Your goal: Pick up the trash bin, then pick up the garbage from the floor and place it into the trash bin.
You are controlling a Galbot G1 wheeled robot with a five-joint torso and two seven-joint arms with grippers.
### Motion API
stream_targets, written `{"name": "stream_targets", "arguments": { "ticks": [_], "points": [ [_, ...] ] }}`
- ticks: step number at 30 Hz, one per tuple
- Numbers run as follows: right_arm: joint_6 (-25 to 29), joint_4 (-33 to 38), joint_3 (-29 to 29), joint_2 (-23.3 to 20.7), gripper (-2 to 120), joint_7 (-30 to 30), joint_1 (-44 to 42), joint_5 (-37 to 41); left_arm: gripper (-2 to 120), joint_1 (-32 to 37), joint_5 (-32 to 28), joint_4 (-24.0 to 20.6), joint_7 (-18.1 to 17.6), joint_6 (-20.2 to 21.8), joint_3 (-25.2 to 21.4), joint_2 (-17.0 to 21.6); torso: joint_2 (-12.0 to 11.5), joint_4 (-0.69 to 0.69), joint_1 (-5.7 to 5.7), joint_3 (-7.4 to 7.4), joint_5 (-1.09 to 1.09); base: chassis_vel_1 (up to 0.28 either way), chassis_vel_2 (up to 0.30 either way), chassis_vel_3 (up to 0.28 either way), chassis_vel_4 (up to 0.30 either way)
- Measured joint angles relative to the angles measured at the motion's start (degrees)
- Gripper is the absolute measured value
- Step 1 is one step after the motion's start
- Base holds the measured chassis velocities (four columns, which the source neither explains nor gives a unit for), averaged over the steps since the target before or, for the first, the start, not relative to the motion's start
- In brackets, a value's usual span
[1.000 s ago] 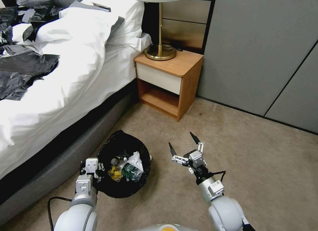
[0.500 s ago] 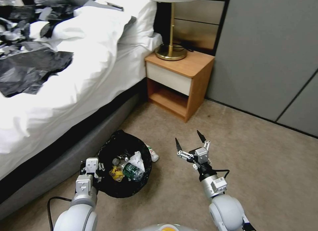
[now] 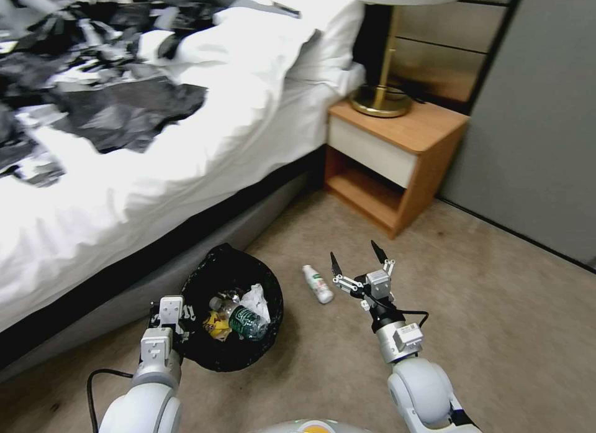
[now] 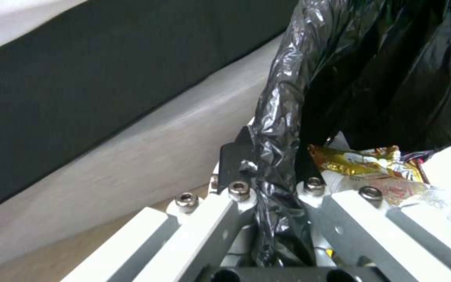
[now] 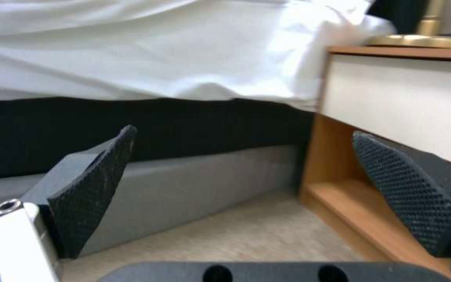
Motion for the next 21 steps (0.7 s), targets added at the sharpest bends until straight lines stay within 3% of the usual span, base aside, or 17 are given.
{"name": "stream_targets", "arguments": {
  "ticks": [12, 21],
  "points": [
    [-0.08, -0.91, 0.45, -0.15, 100, -0.27, 0.51, 0.09, 1, 0.02, 0.03, -0.01, -0.25, -0.39, 0.00, -0.02, 0.00, 0.02, 0.01, 0.00, 0.00, 0.121, 0.119, 0.114, 0.122],
    [-0.26, -2.00, 1.72, -0.60, 100, -0.59, 1.02, 0.11, 1, 0.21, 0.17, 0.00, -0.28, -0.61, 0.10, -0.03, 0.00, -0.02, 0.00, 0.00, 0.00, 0.014, 0.014, 0.017, 0.008]
  ]
}}
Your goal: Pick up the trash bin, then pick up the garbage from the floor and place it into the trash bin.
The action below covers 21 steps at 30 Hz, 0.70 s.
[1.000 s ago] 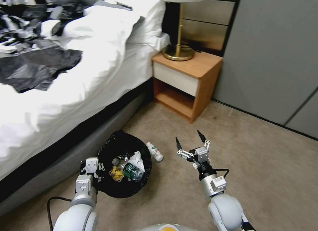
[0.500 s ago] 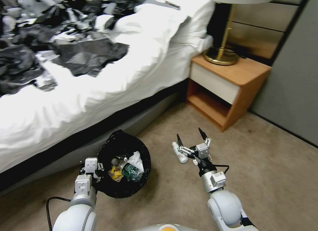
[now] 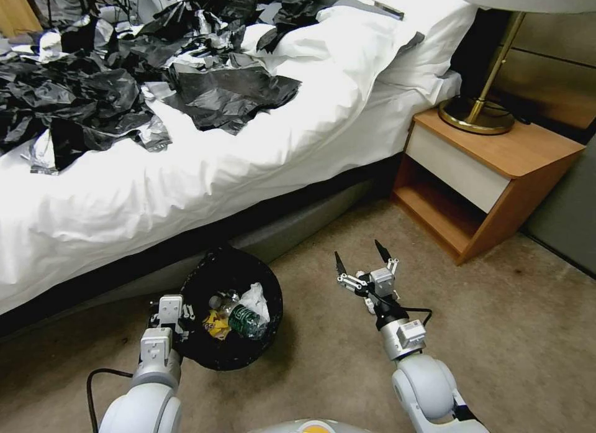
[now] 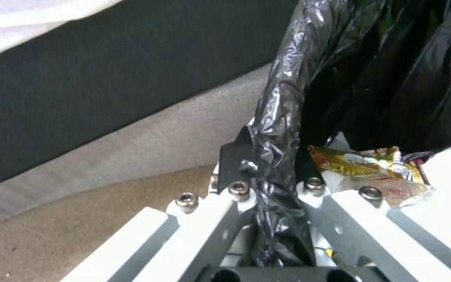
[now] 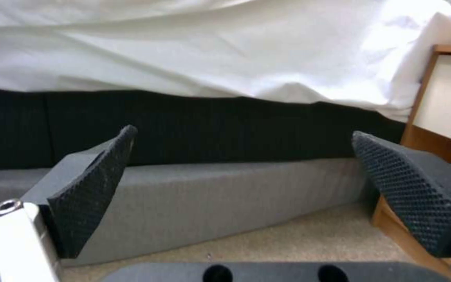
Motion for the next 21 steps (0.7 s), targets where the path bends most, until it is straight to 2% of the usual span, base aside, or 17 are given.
{"name": "stream_targets", "arguments": {
  "ticks": [11, 13, 17, 21],
  "points": [
    [-5.01, -3.43, 3.00, -0.37, 100, -0.02, 3.40, 0.30, 1, 0.71, 0.30, -0.39, 0.06, -0.30, 0.07, 0.02, 0.01, 0.01, 0.00, 0.00, 0.01, 0.000, 0.000, 0.000, 0.000],
    [-8.85, -6.01, 4.21, -0.87, 100, -0.88, 5.41, 1.35, 1, 0.98, 0.49, -0.52, 0.09, -0.47, 0.11, 0.03, 0.01, 0.01, 0.00, 0.00, 0.00, 0.000, 0.000, 0.000, 0.000],
    [-13.00, -8.79, 4.35, -1.12, 100, -0.88, 6.94, 2.68, 1, 1.09, 0.65, -0.53, 0.13, -0.62, 0.21, -0.05, 0.00, 0.01, 0.00, 0.00, 0.00, 0.000, 0.000, 0.000, 0.000],
    [-14.99, -13.92, 4.14, -0.73, 100, -0.60, 9.00, 2.66, 1, 1.23, 0.82, -0.53, 0.15, -0.74, 0.33, -0.11, 0.01, 0.02, 0.00, 0.00, 0.00, 0.000, 0.000, 0.000, 0.000]
  ]
}}
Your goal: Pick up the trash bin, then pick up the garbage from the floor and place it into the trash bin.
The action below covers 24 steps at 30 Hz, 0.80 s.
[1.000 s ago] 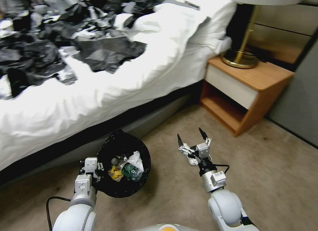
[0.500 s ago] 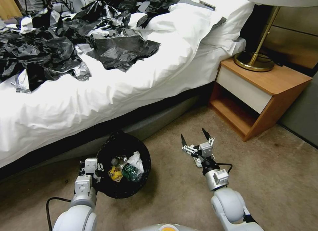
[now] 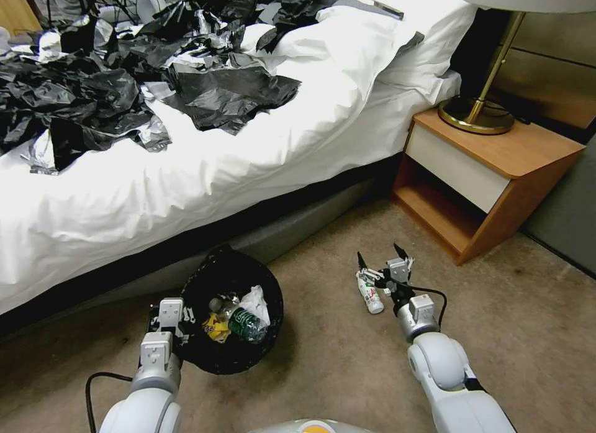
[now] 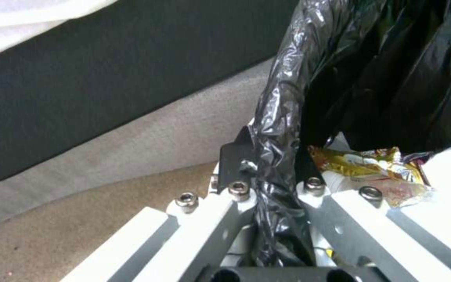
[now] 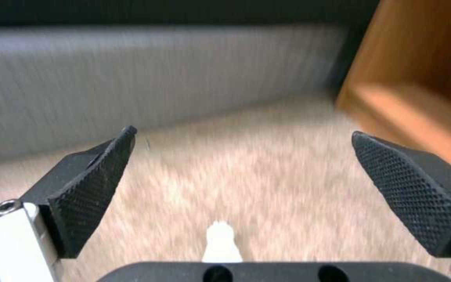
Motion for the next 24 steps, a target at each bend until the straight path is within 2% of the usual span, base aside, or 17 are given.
{"name": "stream_targets", "arguments": {
  "ticks": [8, 15, 24],
  "points": [
    [-0.20, -11.22, -1.01, 1.19, 100, -0.16, 5.70, -1.76, 1, 0.51, 0.26, -0.05, 0.02, -0.10, 0.04, -0.01, 0.00, 0.00, 0.00, 0.00, 0.00, 0.000, 0.000, 0.000, 0.000],
    [2.57, -22.91, -1.15, 2.32, 100, -2.58, 11.22, -3.29, 1, 1.16, 0.48, -0.37, 0.04, -0.25, -0.08, -0.11, 0.00, 0.00, 0.00, 0.00, 0.00, 0.000, 0.000, 0.000, 0.000],
    [3.95, -31.69, -0.44, 3.63, 100, -4.09, 15.24, -6.00, 1, 1.13, 0.59, -0.38, 0.04, -0.27, -0.08, -0.32, 0.00, -0.01, 0.00, 0.00, -0.01, 0.000, 0.000, 0.000, 0.000]
  ]
}}
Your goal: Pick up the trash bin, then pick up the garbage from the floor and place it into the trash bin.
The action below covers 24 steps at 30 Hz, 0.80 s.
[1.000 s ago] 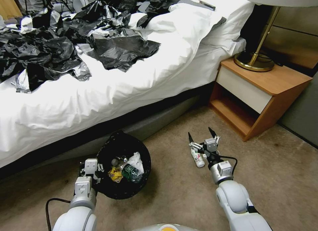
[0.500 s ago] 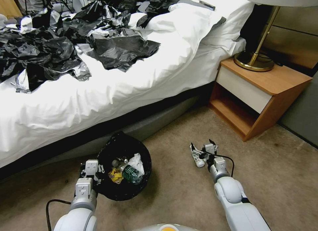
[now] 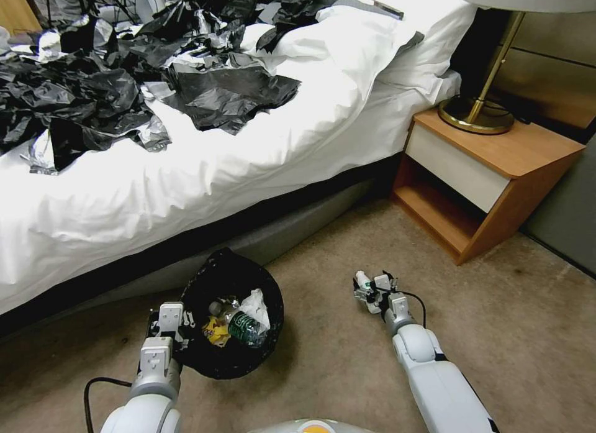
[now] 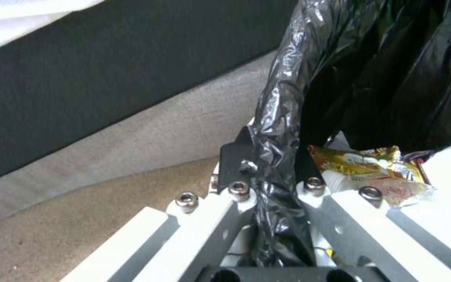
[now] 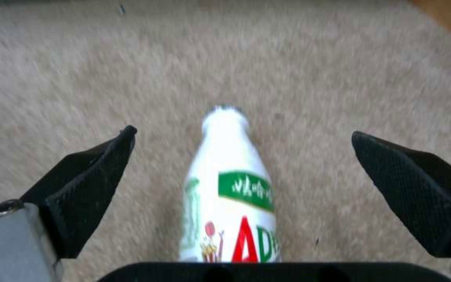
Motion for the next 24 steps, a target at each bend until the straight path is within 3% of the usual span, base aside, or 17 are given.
{"name": "stream_targets", "arguments": {
  "ticks": [8, 17, 19, 20, 24],
  "points": [
    [1.68, -5.94, 1.81, 0.89, 97, -1.45, 2.08, -2.66, 1, 0.14, 0.03, 0.00, -0.02, -0.06, -0.11, -0.05, 0.00, 0.00, 0.00, 0.00, 0.00, 0.000, 0.000, 0.000, 0.000],
    [3.27, -7.90, 2.98, 1.46, 60, -1.95, 1.63, -5.03, 1, -0.79, -0.12, 0.44, -0.04, -0.06, 0.03, 0.03, 0.00, 0.00, 0.00, 0.00, 0.00, 0.000, 0.000, 0.000, 0.000],
    [3.27, -7.90, 2.98, 1.46, 60, -1.95, 1.63, -5.03, 1, -0.79, -0.12, 0.44, -0.04, -0.06, 0.03, 0.03, 0.00, 0.00, 0.00, 0.00, 0.00, 0.000, 0.000, 0.000, 0.000],
    [3.31, -7.90, 2.99, 1.62, 50, -1.89, 1.51, -5.05, 1, -0.94, -0.18, 0.56, -0.04, -0.06, 0.06, 0.03, 0.00, 0.00, 0.00, 0.00, 0.00, 0.000, 0.000, 0.000, 0.000],
    [3.37, -7.89, 3.00, 1.78, 39, -1.65, 1.45, -5.16, 1, -1.01, -0.30, 0.68, -0.06, -0.05, -0.01, 0.13, 0.00, -0.01, 0.00, 0.00, 0.00, 0.000, 0.000, 0.000, 0.000]
  ]
}}
